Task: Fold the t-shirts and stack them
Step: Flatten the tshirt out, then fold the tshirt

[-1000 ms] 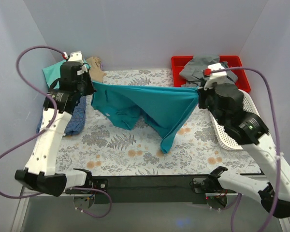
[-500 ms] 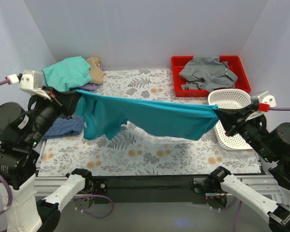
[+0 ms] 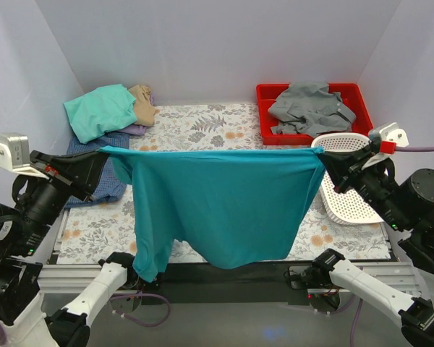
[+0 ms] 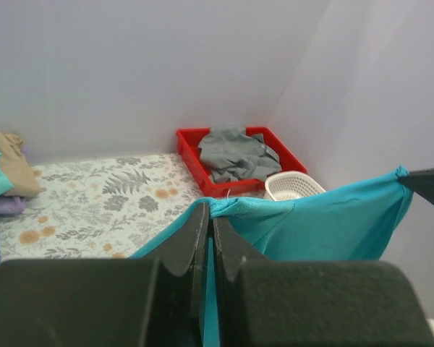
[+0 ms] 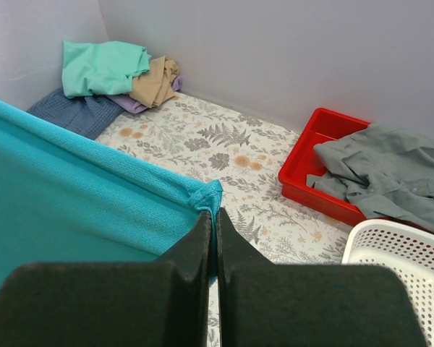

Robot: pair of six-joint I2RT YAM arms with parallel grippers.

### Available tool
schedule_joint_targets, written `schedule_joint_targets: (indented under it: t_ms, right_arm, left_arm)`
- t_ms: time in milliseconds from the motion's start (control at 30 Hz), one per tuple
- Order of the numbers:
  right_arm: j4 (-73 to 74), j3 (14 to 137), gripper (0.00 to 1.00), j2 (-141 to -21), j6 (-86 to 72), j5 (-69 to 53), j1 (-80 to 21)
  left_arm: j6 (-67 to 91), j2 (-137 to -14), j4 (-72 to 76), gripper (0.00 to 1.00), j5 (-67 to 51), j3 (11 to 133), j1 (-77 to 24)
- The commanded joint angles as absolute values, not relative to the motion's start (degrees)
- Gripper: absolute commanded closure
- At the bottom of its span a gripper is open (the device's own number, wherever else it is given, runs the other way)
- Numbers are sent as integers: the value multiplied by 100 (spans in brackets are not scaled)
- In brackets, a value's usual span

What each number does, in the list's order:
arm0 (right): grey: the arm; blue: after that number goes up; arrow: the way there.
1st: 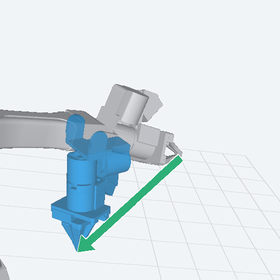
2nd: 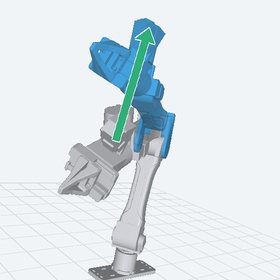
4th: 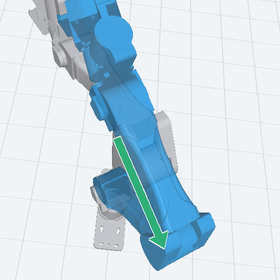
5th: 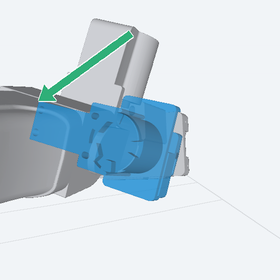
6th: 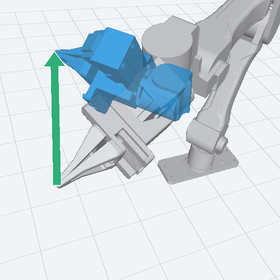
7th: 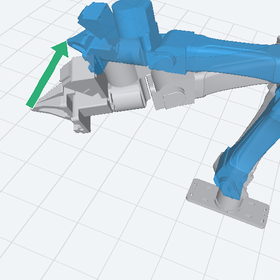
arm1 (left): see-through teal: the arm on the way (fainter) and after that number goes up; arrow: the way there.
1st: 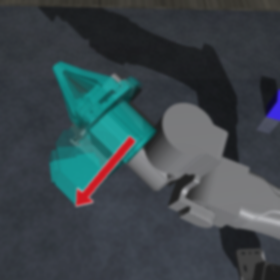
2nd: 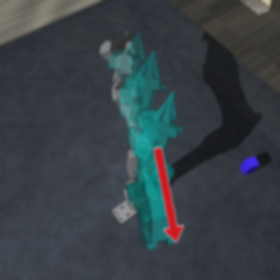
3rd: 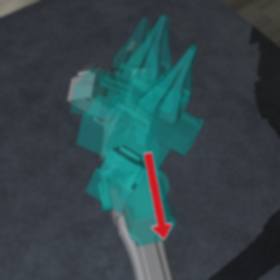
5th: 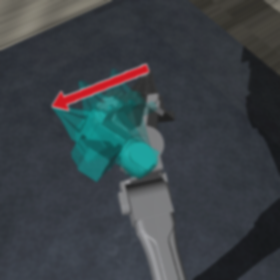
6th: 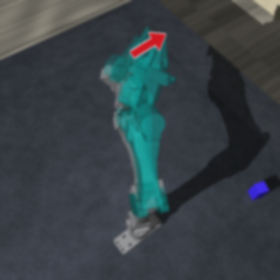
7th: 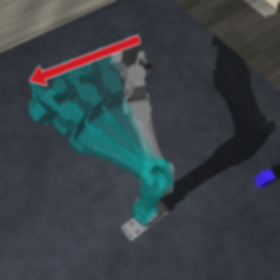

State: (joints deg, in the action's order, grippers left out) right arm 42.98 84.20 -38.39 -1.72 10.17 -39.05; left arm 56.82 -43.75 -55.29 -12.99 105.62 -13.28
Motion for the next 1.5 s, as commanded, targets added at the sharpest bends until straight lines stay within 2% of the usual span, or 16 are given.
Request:
schedule_joint_targets:
  t_ms: [0,133,300,400,500,733,1033,1233,1467]
  right_arm:
    - [3991,8263,99,-4121,-18,1669,-3876]
    - [3675,7683,99,-4682,-26,2555,-3867]
    - [3376,7208,99,-5692,184,3005,-3867]
    - [3016,7023,99,-6342,290,3217,-3815]
    - [2681,6987,99,-6993,395,3191,-3525]
    - [2004,7206,99,-8286,351,2312,-2216]
    - [1644,7892,99,-9992,352,1899,-1890]
    - [1363,8191,99,-10388,255,1433,-1872]
    - [1336,7946,99,-10135,413,590,-1872]
  left_arm:
    - [5792,-4464,-5502,99,-72,10355,-1318]
    - [5556,-5130,-5555,97,588,9608,-1318]
    - [5239,-6239,-5362,100,1193,8266,-1318]
    - [5089,-7072,-4905,100,1336,7945,-1310]
    - [5073,-8081,-4755,100,1548,8314,-1301]
    - [4456,-10000,-3991,100,2074,9113,-1283]
    - [4035,-12565,-3770,100,2328,11248,-1292]
    - [3428,-12990,-3560,100,2672,12023,-1309]
    - [4217,-12042,-3656,100,2295,11093,-1327]
